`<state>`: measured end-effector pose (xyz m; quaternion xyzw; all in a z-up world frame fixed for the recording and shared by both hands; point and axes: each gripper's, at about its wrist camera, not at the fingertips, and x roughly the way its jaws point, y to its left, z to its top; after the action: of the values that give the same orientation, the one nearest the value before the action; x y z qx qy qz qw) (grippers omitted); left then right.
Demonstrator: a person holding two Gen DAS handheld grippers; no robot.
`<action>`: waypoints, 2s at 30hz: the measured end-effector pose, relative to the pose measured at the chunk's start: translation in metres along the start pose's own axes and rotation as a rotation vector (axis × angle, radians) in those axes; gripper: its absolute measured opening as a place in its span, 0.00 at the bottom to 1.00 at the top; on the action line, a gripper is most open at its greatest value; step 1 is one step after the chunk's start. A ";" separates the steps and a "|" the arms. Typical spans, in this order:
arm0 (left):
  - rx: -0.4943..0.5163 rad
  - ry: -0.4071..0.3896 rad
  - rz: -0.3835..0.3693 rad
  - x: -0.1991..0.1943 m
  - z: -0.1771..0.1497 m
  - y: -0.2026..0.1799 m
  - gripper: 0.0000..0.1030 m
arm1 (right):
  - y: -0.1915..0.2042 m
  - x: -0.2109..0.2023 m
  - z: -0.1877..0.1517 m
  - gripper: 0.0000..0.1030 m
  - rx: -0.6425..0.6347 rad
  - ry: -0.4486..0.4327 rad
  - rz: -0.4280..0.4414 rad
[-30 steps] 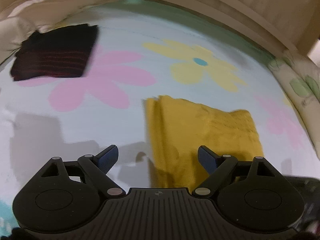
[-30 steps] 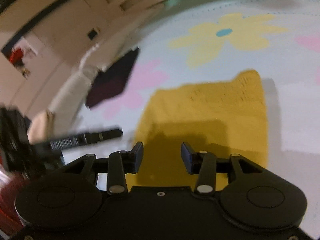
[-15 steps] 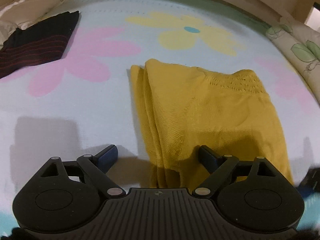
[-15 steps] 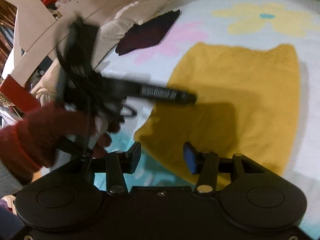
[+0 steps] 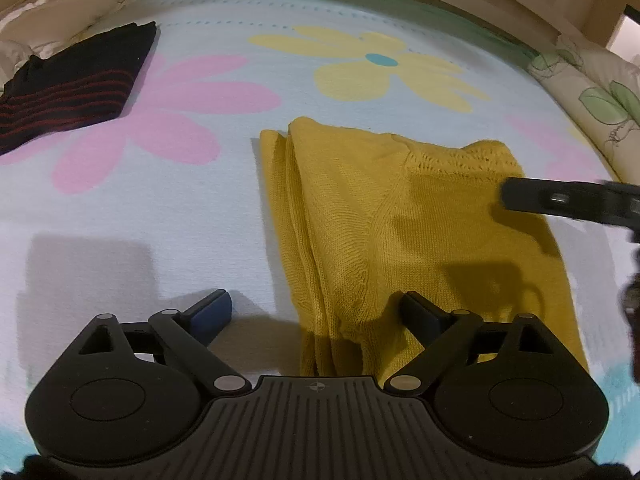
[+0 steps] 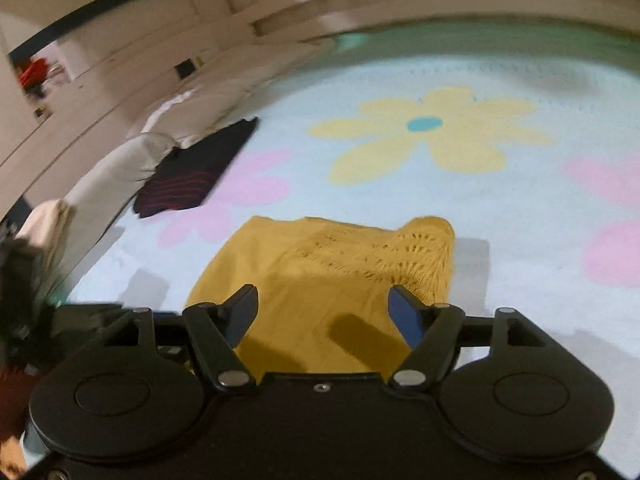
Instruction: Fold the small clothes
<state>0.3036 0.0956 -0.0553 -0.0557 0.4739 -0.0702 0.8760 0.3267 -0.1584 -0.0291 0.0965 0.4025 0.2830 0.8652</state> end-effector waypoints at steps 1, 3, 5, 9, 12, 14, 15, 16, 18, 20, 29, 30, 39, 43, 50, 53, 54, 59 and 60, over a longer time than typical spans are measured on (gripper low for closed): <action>-0.001 0.000 0.001 0.000 0.000 -0.001 0.91 | -0.004 0.008 0.002 0.73 0.029 0.010 -0.006; 0.001 -0.001 0.003 0.000 0.000 -0.002 0.91 | -0.009 0.023 0.002 0.73 0.068 0.026 -0.013; 0.000 0.000 0.002 0.000 0.000 -0.002 0.91 | -0.007 0.026 0.002 0.73 0.055 0.011 -0.018; -0.007 0.001 -0.001 -0.001 0.000 -0.001 0.91 | -0.003 0.033 0.006 0.73 0.050 0.024 -0.040; -0.006 0.006 0.003 -0.001 0.001 -0.002 0.91 | -0.004 0.027 0.007 0.73 0.080 0.015 -0.027; -0.007 0.010 0.003 -0.001 0.001 -0.001 0.91 | -0.004 0.020 0.007 0.74 0.065 0.009 -0.018; -0.008 0.011 0.004 -0.001 0.001 -0.001 0.91 | -0.002 0.014 0.007 0.74 0.053 0.004 -0.016; -0.008 0.013 0.005 -0.001 0.001 -0.001 0.91 | -0.003 0.010 0.007 0.76 0.049 -0.002 -0.013; -0.008 0.016 0.007 -0.002 0.000 -0.001 0.91 | -0.005 -0.005 0.003 0.83 0.057 -0.017 0.001; -0.006 0.021 0.011 -0.003 -0.002 -0.002 0.91 | -0.009 -0.018 -0.001 0.88 0.068 -0.029 -0.001; 0.001 0.047 -0.013 -0.015 -0.016 0.001 0.92 | -0.035 -0.051 -0.029 1.00 0.170 -0.032 -0.038; -0.012 0.051 -0.024 -0.018 -0.018 0.003 0.92 | -0.038 -0.050 -0.031 1.00 0.185 -0.020 -0.038; -0.121 0.086 -0.179 -0.020 -0.022 0.002 0.97 | -0.046 -0.035 -0.038 1.00 0.218 0.017 -0.011; -0.074 0.081 -0.164 -0.008 -0.017 -0.016 0.99 | -0.052 -0.026 -0.041 1.00 0.239 0.019 0.006; -0.080 0.039 -0.173 0.004 -0.009 -0.019 0.99 | -0.061 -0.007 -0.035 1.00 0.241 -0.020 0.078; -0.071 0.020 -0.169 0.008 -0.007 -0.022 0.99 | -0.063 0.005 -0.028 1.00 0.259 -0.018 0.140; -0.074 0.010 -0.170 0.009 -0.006 -0.022 0.99 | -0.063 0.010 -0.027 1.00 0.265 -0.013 0.174; -0.084 -0.033 -0.169 0.014 -0.004 -0.024 0.99 | -0.057 0.026 -0.019 1.00 0.249 -0.008 0.251; -0.091 -0.041 -0.172 0.015 -0.004 -0.023 0.98 | -0.056 0.027 -0.018 1.00 0.244 -0.003 0.251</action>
<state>0.3067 0.0703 -0.0659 -0.1374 0.4521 -0.1226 0.8727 0.3498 -0.1898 -0.0804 0.2507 0.4175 0.3379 0.8054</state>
